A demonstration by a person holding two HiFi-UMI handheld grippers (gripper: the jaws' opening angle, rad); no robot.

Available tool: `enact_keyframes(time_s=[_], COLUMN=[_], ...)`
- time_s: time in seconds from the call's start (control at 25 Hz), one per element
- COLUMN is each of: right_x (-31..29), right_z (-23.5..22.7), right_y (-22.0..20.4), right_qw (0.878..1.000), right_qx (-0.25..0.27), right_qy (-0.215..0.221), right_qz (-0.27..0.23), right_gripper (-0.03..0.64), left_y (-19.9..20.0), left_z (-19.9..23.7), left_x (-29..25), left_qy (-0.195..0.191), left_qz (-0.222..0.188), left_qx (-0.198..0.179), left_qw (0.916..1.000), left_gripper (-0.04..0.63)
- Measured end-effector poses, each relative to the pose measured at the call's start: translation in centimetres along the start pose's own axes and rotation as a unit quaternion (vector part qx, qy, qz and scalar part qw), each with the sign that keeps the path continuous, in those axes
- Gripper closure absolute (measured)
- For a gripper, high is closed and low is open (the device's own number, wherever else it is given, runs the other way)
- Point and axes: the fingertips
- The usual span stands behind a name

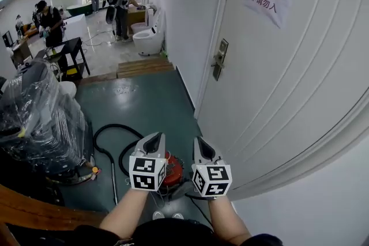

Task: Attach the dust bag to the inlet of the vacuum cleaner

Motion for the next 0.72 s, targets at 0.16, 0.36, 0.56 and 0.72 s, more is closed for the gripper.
enact_keyframes(time_s=[0.16,0.36,0.56,0.72], right_x=[-0.1,-0.8,-0.8,-0.9], right_z=[1.5,0.4,-1.1,-1.6], right_y=[1.3,0.3,0.0,0.7], right_qw=[1.0,0.999,0.999,0.999], right_qx=[0.011,-0.04,-0.041,-0.038], right_qy=[0.016,0.025,0.009,0.012], right_qz=[-0.014,0.005,0.011,0.005], right_gripper=[0.621,0.621,0.62,0.62], left_y=[1.5,1.8,1.9,2.4], left_z=[-0.2,-0.7,-0.8,-1.6], left_x=[-0.4,-1.8,-2.9,-3.4], left_qy=[-0.01,-0.019,-0.023,-0.027], left_qz=[-0.015,-0.014,-0.01,-0.019], left_qx=[0.009,0.007,0.013,0.016], left_qw=[0.9998,0.9997,0.9996,0.9993], left_gripper=[0.598,0.598,0.598,0.598])
Point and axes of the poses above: the fingertips, and each gripper's own axes: x backward along the fingers, z to its left, y out of its top, and after that the axes turned 9 degrees about -x, right-handed
